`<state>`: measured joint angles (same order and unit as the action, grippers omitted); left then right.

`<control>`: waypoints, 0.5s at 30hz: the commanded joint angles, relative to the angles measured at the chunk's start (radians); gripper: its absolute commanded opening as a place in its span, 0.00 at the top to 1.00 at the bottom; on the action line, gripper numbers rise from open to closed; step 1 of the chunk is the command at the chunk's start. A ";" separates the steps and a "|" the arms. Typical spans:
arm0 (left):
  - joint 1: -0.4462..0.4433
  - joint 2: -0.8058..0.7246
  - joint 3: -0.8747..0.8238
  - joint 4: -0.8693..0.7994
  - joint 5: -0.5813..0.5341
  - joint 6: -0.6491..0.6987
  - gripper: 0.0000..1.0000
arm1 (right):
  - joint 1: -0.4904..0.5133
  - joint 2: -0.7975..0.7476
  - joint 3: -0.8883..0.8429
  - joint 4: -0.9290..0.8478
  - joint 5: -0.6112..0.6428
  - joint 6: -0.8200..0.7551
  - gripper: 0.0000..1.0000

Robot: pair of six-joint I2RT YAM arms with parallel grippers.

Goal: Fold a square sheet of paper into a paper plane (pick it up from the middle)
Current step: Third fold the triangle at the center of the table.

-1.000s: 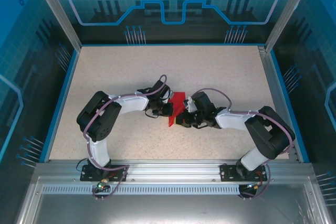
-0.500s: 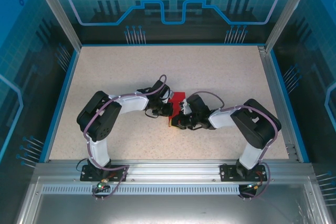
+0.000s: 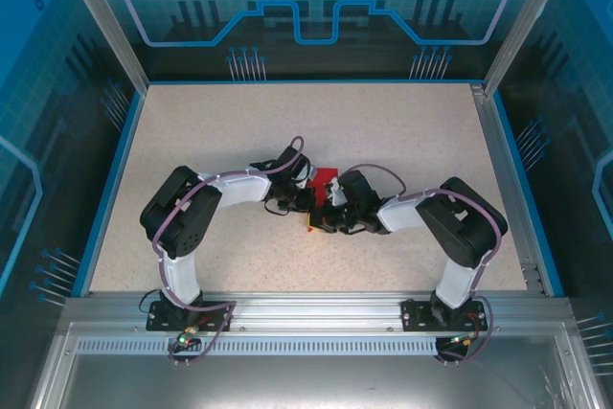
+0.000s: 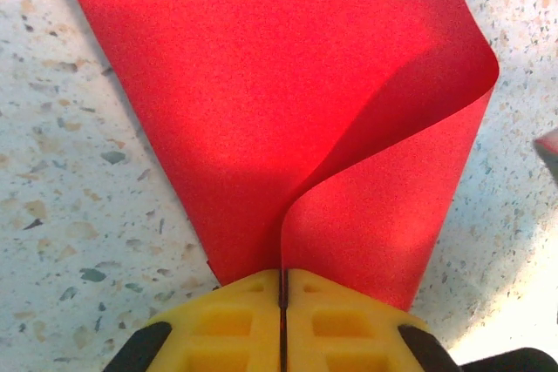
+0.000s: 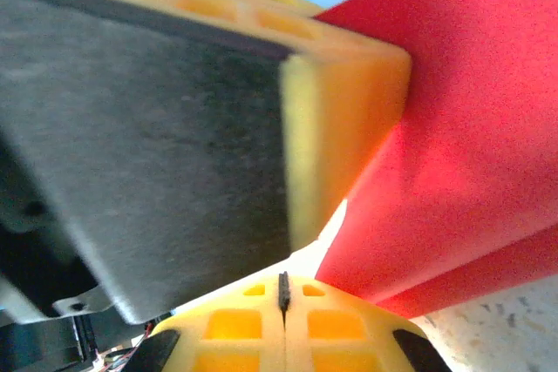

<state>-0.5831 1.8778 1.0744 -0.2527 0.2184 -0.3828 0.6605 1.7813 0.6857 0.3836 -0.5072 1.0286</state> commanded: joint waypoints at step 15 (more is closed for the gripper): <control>0.009 0.058 -0.036 -0.014 -0.009 0.020 0.92 | -0.001 -0.010 -0.003 -0.018 0.010 -0.020 0.94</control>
<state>-0.5785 1.8824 1.0744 -0.2447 0.2333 -0.3824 0.6605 1.8210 0.6868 0.4038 -0.5125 1.0279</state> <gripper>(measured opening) 0.084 0.065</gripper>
